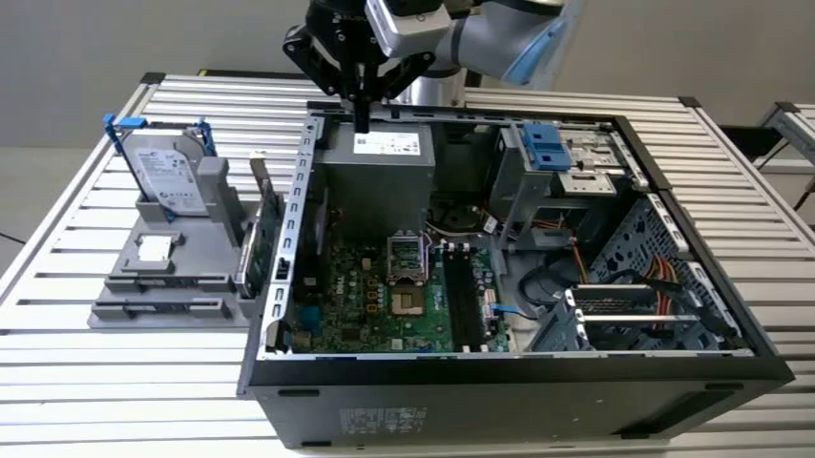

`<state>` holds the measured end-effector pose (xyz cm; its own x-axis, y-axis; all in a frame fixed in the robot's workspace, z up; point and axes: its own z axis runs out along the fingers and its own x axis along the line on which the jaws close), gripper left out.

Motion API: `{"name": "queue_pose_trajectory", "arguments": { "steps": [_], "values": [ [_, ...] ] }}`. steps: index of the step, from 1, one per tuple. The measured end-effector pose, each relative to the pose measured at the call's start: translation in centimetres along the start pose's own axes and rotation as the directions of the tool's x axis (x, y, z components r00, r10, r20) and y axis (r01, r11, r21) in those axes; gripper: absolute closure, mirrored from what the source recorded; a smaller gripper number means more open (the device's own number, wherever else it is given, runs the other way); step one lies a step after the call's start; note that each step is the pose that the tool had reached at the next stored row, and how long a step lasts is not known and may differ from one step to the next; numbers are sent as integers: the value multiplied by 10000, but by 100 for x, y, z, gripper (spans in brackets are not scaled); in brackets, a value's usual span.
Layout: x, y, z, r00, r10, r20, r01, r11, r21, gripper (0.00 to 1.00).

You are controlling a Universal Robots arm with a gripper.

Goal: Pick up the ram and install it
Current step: 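Reach for the ram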

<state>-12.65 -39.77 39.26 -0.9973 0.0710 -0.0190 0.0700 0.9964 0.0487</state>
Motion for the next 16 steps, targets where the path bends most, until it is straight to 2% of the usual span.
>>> {"name": "queue_pose_trajectory", "arguments": {
  "steps": [16],
  "values": [
    [135, -5, -3, 10000, -14, -1, 14, 10000, 0, 100]
  ]
}}
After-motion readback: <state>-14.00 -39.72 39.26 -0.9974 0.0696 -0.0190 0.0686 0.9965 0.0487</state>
